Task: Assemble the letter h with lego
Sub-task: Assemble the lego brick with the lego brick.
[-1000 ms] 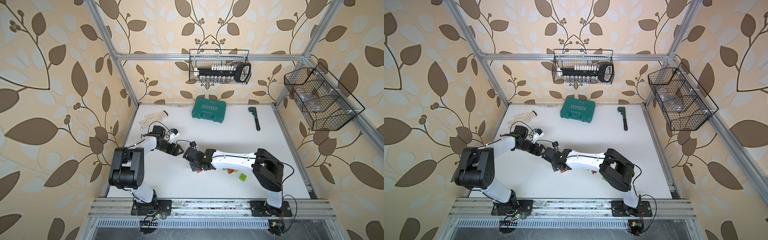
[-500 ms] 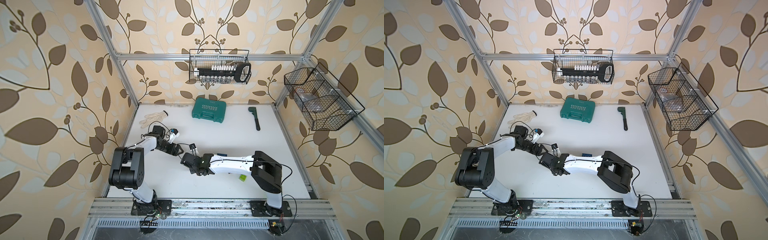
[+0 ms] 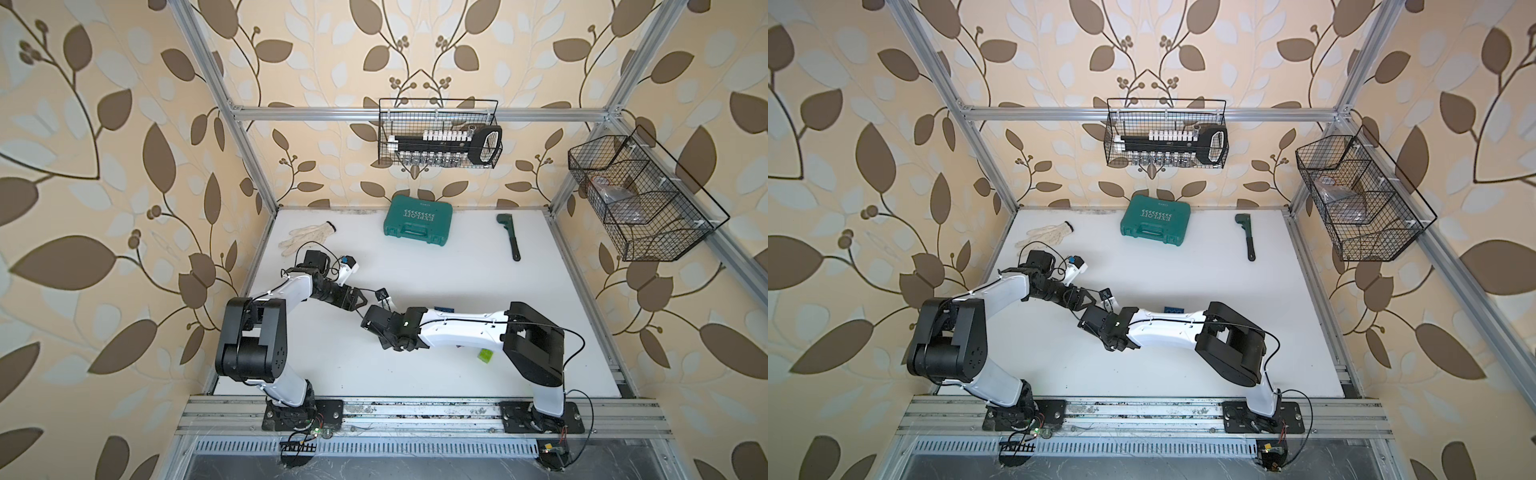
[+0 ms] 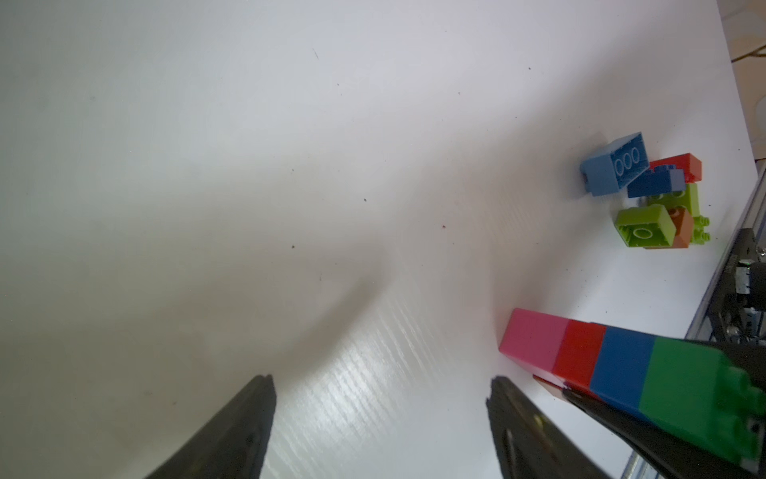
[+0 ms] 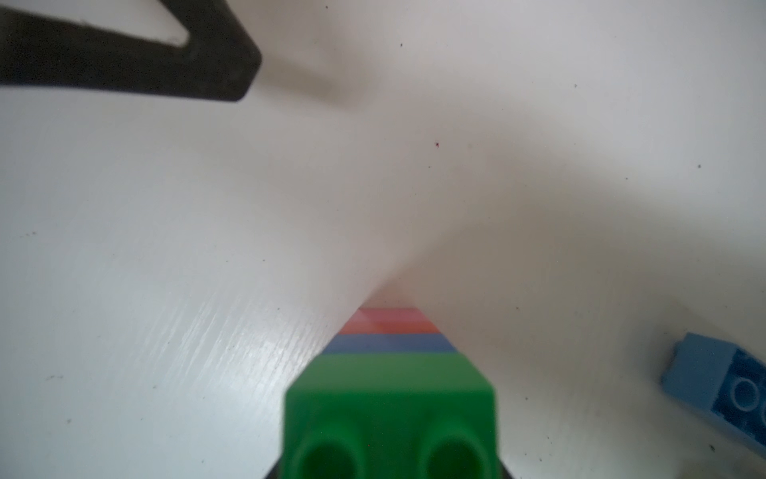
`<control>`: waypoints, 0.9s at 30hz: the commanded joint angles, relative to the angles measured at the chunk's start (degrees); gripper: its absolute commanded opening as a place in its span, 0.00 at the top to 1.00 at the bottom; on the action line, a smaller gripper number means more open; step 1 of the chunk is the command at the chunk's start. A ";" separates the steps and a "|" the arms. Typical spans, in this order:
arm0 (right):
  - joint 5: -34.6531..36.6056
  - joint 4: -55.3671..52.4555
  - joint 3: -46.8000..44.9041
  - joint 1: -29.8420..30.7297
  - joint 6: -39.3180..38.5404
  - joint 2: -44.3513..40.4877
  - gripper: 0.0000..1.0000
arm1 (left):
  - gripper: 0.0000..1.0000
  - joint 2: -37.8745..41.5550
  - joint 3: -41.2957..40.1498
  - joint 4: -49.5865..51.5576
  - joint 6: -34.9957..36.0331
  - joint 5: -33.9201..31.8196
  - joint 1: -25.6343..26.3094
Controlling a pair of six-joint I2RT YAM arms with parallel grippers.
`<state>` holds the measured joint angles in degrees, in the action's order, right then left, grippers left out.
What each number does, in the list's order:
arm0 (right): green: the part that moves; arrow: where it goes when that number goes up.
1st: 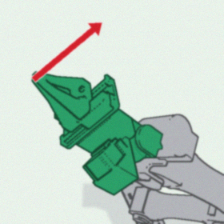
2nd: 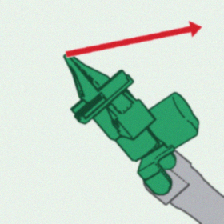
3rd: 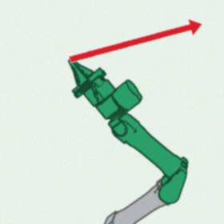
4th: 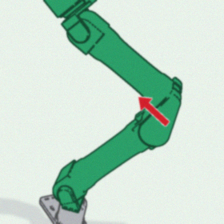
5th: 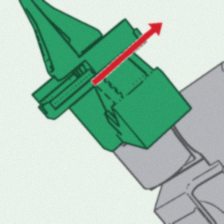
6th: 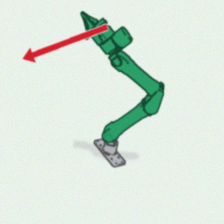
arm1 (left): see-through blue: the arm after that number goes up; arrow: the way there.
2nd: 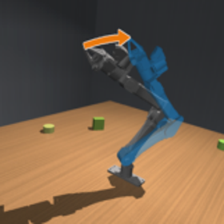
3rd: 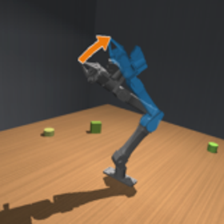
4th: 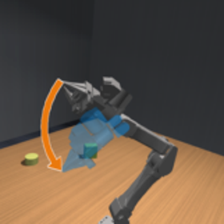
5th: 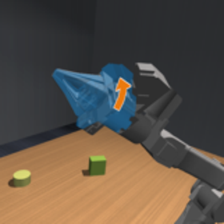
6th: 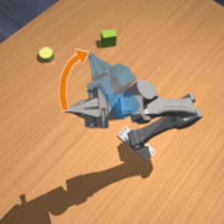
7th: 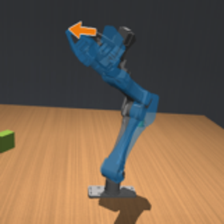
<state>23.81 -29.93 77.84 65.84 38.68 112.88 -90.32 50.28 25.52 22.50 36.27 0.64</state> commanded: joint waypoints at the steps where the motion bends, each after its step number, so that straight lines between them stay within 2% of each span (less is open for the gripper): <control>1: -4.79 -5.64 -0.89 -0.38 -2.82 1.38 0.76 | 0.17 2.42 1.20 1.09 1.07 2.44 -0.65; 2: -4.86 -5.66 -0.63 -0.37 -2.81 1.38 0.71 | 0.17 2.49 1.21 1.11 1.20 2.53 -0.64; 12: -5.44 -6.05 1.16 -0.34 -1.77 -0.31 0.51 | 0.16 3.17 3.63 3.76 3.72 7.22 -0.64; 22: -8.34 -11.41 2.75 -0.77 0.90 -6.44 0.42 | 0.14 3.22 10.49 11.52 10.24 13.56 -0.09; 27: -13.23 -9.23 -4.16 -1.12 0.81 -12.84 0.40 | 0.11 3.80 13.87 17.88 7.15 13.15 3.87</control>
<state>14.00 -38.59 76.88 65.08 38.61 103.22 -89.30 61.80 37.60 29.78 47.11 2.22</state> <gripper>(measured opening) 0.598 0.883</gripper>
